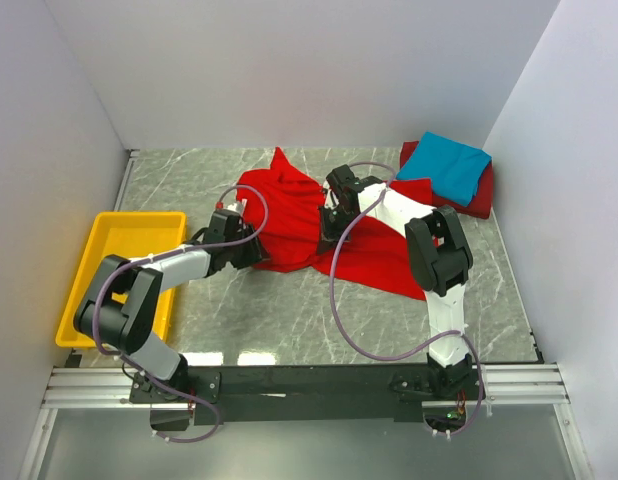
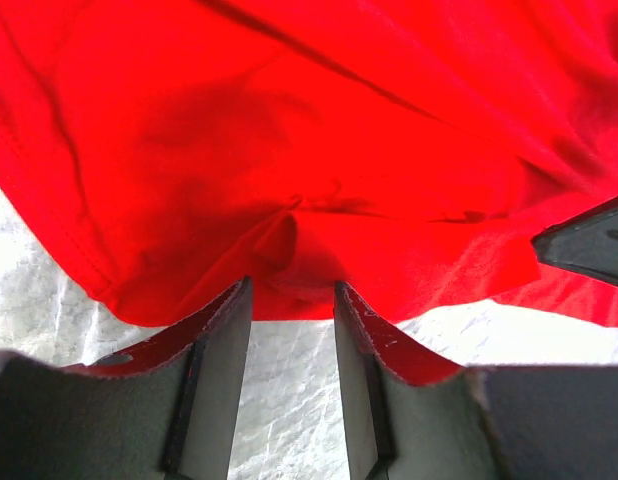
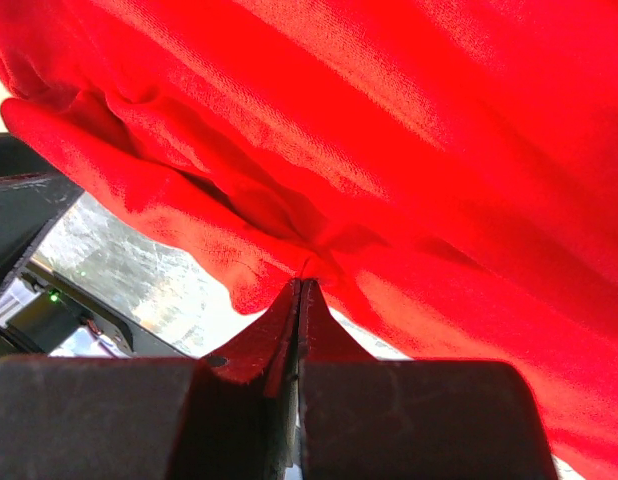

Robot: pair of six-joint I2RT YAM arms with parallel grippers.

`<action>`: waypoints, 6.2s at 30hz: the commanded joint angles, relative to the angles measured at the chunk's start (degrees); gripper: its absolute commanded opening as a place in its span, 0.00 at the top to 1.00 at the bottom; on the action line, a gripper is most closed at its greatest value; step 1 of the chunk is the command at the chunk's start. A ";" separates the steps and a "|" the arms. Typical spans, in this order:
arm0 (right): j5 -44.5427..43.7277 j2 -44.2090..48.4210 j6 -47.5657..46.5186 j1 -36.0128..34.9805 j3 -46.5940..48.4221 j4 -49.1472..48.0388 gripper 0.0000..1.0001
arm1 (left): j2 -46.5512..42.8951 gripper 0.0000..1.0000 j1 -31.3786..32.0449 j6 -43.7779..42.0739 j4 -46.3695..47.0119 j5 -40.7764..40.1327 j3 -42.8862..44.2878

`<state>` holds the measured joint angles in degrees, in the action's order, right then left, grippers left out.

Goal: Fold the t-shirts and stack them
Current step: Fold the tshirt

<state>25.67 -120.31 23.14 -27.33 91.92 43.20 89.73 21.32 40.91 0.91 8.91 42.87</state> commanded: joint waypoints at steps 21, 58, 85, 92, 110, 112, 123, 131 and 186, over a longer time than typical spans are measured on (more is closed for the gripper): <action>0.08 1.22 -0.11 0.35 1.33 0.48 1.00 | 4.14 0.72 1.88 -0.48 -2.47 -2.84 5.38; -16.53 32.76 0.15 28.70 -34.94 2.07 0.53 | -11.33 1.00 -1.63 3.13 -14.53 -1.70 8.99; -22.60 34.88 2.70 48.51 -44.99 -2.59 0.69 | -18.98 1.00 -1.72 5.24 -17.08 -0.29 6.17; -20.31 36.11 2.97 48.42 -47.18 -3.91 0.69 | -19.07 1.00 -1.72 4.97 -17.78 -0.30 6.17; -20.40 38.75 4.11 46.84 -49.64 -4.62 0.67 | -20.39 1.00 -1.72 5.32 -18.92 -0.73 5.73; -20.48 39.01 4.20 46.58 -49.56 -4.35 0.67 | -20.47 1.00 -1.72 5.33 -19.01 -0.73 5.64; -22.15 37.52 4.37 45.62 -49.64 -4.00 0.65 | -21.27 1.00 -1.72 5.94 -19.19 -0.91 4.76; -22.60 35.94 4.81 45.44 -50.96 -6.19 0.76 | -21.88 1.00 -1.72 5.85 -19.10 -1.17 4.94; -23.83 57.39 7.01 31.90 -40.33 24.39 1.00 | -55.38 1.00 -1.63 18.16 -56.98 -6.80 7.92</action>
<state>2.98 -63.37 29.36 5.02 51.40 66.52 34.30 19.84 58.33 -54.98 2.70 48.03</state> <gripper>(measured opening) 0.007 0.022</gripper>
